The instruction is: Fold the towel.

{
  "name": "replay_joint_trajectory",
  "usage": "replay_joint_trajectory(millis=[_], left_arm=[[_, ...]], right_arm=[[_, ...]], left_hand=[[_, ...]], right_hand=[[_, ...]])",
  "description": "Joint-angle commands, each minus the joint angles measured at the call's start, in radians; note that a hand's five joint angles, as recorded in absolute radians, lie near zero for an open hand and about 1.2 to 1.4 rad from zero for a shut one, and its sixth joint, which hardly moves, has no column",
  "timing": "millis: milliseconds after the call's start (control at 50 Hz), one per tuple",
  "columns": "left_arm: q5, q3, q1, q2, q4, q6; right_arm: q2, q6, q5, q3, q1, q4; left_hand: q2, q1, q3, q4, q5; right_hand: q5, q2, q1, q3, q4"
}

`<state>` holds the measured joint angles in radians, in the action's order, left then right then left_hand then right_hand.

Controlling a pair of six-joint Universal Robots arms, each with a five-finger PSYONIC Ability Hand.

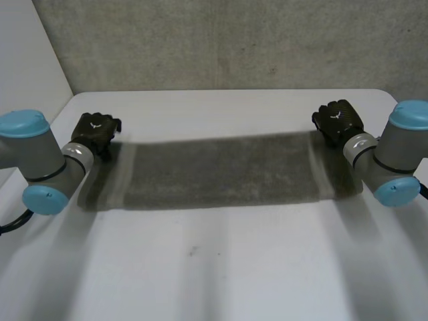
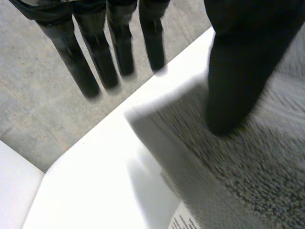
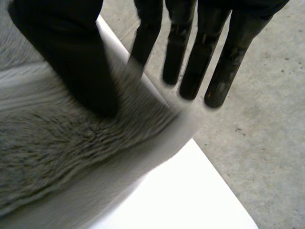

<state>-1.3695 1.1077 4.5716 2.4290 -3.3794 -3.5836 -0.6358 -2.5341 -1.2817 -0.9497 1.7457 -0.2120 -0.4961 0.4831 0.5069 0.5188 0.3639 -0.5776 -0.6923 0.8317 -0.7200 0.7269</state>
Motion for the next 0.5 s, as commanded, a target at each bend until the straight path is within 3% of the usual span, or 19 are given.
replay_joint_trajectory(millis=[20, 160, 280, 380, 500], left_arm=[[-0.003, 0.033, -0.031, -0.005, 0.011, 0.0], [-0.005, 0.159, -0.039, -0.126, 0.011, 0.003], [-0.002, 0.371, -0.043, -0.338, 0.005, 0.032], [0.0, 0.531, -0.043, -0.485, -0.012, 0.109], [0.0, 0.684, -0.037, -0.596, -0.069, 0.229]], right_arm=[[0.005, 0.001, 0.01, -0.009, 0.02, -0.035], [-0.158, -0.006, -0.008, -0.133, 0.017, -0.053], [-0.283, -0.022, -0.025, -0.264, 0.011, -0.033], [-0.407, -0.103, -0.036, -0.411, -0.004, 0.069], [-0.433, -0.153, -0.031, -0.468, -0.067, 0.207]], left_hand=[[0.322, -0.309, -0.332, -0.344, -0.364], [0.322, -0.309, -0.332, -0.344, -0.364], [0.322, -0.309, -0.332, -0.344, -0.364], [0.322, -0.309, -0.332, -0.344, -0.364], [0.322, -0.309, -0.332, -0.344, -0.364]], right_hand=[[0.578, 0.518, -0.657, 0.545, -0.552], [0.578, 0.518, -0.657, 0.545, -0.552], [0.578, 0.518, -0.657, 0.545, -0.552], [0.578, 0.518, -0.657, 0.545, -0.552], [0.491, 0.431, -0.571, 0.459, -0.466]])
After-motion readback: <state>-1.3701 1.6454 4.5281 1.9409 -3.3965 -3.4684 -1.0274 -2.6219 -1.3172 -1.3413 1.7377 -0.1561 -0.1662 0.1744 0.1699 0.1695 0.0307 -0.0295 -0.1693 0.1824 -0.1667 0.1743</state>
